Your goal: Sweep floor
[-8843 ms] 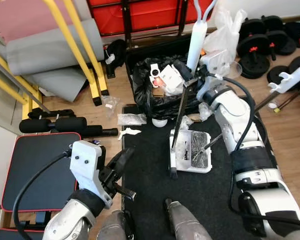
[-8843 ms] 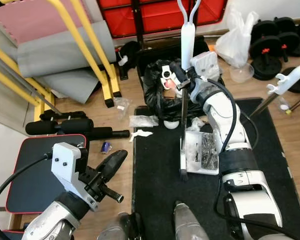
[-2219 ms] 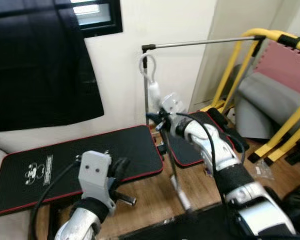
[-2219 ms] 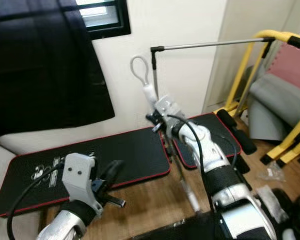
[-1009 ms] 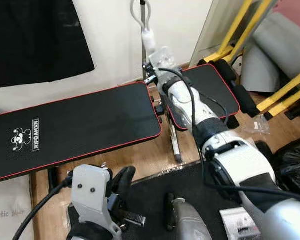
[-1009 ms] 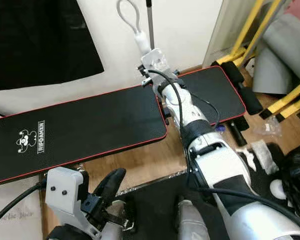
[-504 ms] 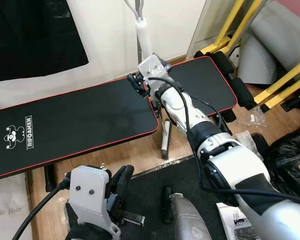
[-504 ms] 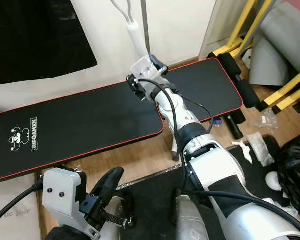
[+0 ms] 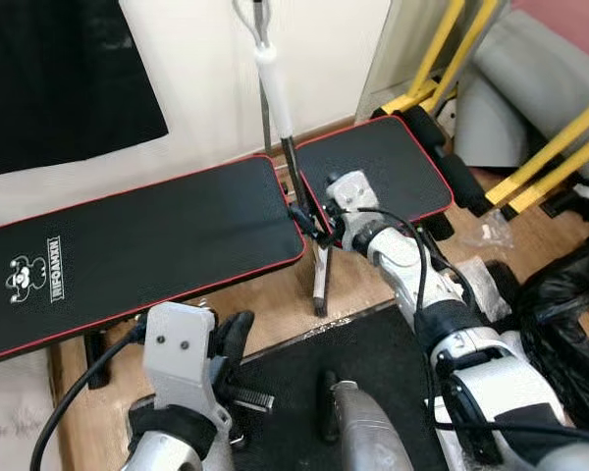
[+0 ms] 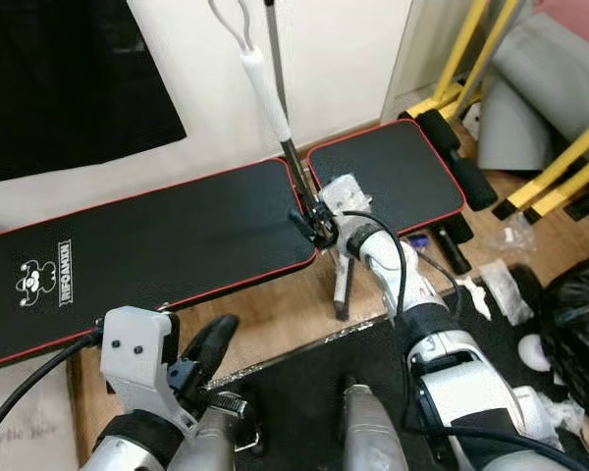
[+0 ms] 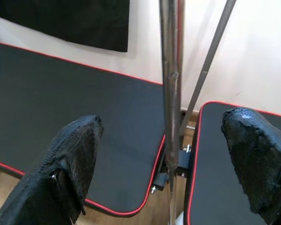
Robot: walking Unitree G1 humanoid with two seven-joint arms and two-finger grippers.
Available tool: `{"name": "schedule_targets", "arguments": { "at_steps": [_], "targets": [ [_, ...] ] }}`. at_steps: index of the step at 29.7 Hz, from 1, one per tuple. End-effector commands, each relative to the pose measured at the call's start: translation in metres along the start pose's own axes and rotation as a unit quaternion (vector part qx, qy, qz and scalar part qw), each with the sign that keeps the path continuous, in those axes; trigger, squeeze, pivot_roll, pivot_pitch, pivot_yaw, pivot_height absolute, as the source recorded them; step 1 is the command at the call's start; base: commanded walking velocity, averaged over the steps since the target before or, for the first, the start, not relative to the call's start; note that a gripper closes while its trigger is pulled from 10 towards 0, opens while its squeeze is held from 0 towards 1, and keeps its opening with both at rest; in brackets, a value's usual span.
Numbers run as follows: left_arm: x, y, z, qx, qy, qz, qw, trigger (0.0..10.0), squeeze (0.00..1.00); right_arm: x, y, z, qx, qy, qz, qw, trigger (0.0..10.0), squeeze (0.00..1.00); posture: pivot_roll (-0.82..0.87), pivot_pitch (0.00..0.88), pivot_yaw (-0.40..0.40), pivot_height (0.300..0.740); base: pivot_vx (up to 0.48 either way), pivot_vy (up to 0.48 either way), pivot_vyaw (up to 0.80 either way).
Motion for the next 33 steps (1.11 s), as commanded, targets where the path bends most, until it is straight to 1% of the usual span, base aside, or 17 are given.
{"name": "schedule_targets", "arguments": {
  "at_steps": [1,3,4,5,8,12,15,16,17,19,20,22,23,27,28,30,33],
  "targets": [
    [0.004,-0.008,-0.001,-0.004,-0.014,-0.005,1.000,10.0,0.00,-0.016,-0.010,-0.006,0.056,0.028,-0.004,0.998,10.0,1.00,-0.04,0.220,-0.035,0.740,0.000,0.000,0.00],
    [0.004,-0.008,-0.001,-0.004,-0.014,-0.005,1.000,10.0,0.00,-0.016,-0.010,-0.006,0.056,0.028,-0.004,0.998,10.0,1.00,-0.04,0.220,-0.035,0.740,0.000,0.000,0.00],
    [0.009,-0.011,-0.005,-0.002,-0.010,-0.005,1.000,10.0,0.00,-0.026,-0.009,-0.005,0.099,0.028,0.001,0.995,10.0,0.05,-0.04,0.199,-0.029,0.740,0.000,0.000,0.00],
    [0.014,-0.013,-0.008,0.000,-0.006,-0.006,1.000,10.0,0.00,-0.033,-0.008,-0.001,0.126,0.011,0.007,0.992,10.0,0.00,-0.05,0.189,-0.029,0.740,0.000,0.000,0.00],
    [0.017,-0.014,-0.011,0.000,-0.003,-0.007,1.000,10.0,0.00,-0.038,-0.007,0.002,0.141,0.000,0.011,0.990,10.0,0.00,-0.05,0.189,-0.029,0.740,0.000,0.000,0.00],
    [0.026,-0.017,-0.015,0.006,0.000,-0.003,1.000,10.0,0.00,-0.052,-0.006,0.002,0.177,-0.015,0.010,0.984,10.0,0.00,-0.07,0.161,-0.034,0.740,0.000,0.000,0.00],
    [0.030,-0.017,-0.018,0.011,0.003,0.001,1.000,10.0,0.00,-0.062,-0.011,-0.002,0.211,-0.006,-0.026,0.977,10.0,0.00,-0.08,0.152,-0.036,0.740,0.000,0.000,0.00],
    [0.032,-0.017,-0.019,0.012,0.005,0.002,1.000,10.0,0.00,-0.067,-0.014,-0.003,0.199,-0.010,-0.050,0.979,10.0,0.00,-0.08,0.150,-0.037,0.740,0.000,0.000,0.00],
    [0.032,-0.017,-0.019,0.012,0.005,0.002,1.000,10.0,0.00,-0.067,-0.014,-0.003,0.199,-0.010,-0.050,0.979,10.0,0.00,-0.08,0.150,-0.037,0.740,0.000,0.000,0.00],
    [0.035,-0.017,-0.022,0.013,0.008,0.006,1.000,10.0,0.00,-0.078,-0.018,-0.008,0.188,0.001,-0.086,0.978,10.0,0.00,-0.10,0.146,-0.035,0.740,0.000,0.000,-0.80],
    [0.035,-0.017,-0.022,0.013,0.008,0.006,1.000,10.0,0.00,-0.078,-0.018,-0.008,0.188,0.001,-0.086,0.978,10.0,0.00,-0.10,0.146,-0.035,0.740,0.000,0.000,-0.80],
    [0.038,-0.018,-0.026,0.017,0.014,0.007,1.000,10.0,0.00,-0.088,-0.017,-0.019,0.163,0.002,-0.083,0.983,10.0,0.00,-0.12,0.138,-0.024,0.740,0.000,0.000,-0.80],
    [0.038,-0.018,-0.026,0.017,0.014,0.007,1.000,10.0,0.00,-0.088,-0.017,-0.019,0.163,0.002,-0.083,0.983,10.0,0.00,-0.12,0.138,-0.024,0.740,0.000,0.000,-0.80],
    [0.042,-0.019,-0.032,0.023,0.025,0.008,0.999,10.0,0.00,-0.100,-0.016,-0.030,0.113,-0.034,-0.060,0.991,10.0,0.00,-0.13,0.132,-0.018,0.740,0.000,0.000,-0.80],
    [0.042,-0.019,-0.032,0.023,0.025,0.008,0.999,10.0,0.00,-0.100,-0.016,-0.030,0.113,-0.034,-0.060,0.991,10.0,0.00,-0.13,0.132,-0.018,0.740,0.000,0.000,-0.80],
    [0.043,-0.022,-0.036,0.031,0.031,0.007,0.999,10.0,0.00,-0.106,-0.015,-0.023,0.043,-0.076,-0.048,0.995,10.0,0.00,-0.13,0.109,-0.011,0.740,0.000,0.000,-0.80],
    [0.044,-0.023,-0.038,0.041,0.031,0.005,0.999,10.0,0.00,-0.110,-0.014,-0.018,0.023,-0.098,-0.048,0.994,10.0,0.00,-0.13,0.097,-0.010,0.740,0.000,0.000,-0.80]
  ]
}}
Point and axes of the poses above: a point about 5 cm out from each wrist's last joint towards the gripper, its own x axis pointing out of the wrist towards the gripper, its own y axis along the axis of the wrist's last joint, z = x × y, the point moved 2 cm from there along x, pointing out of the wrist towards the gripper, and after that the axes turned 15 degrees about x, right-handed, at the moved point
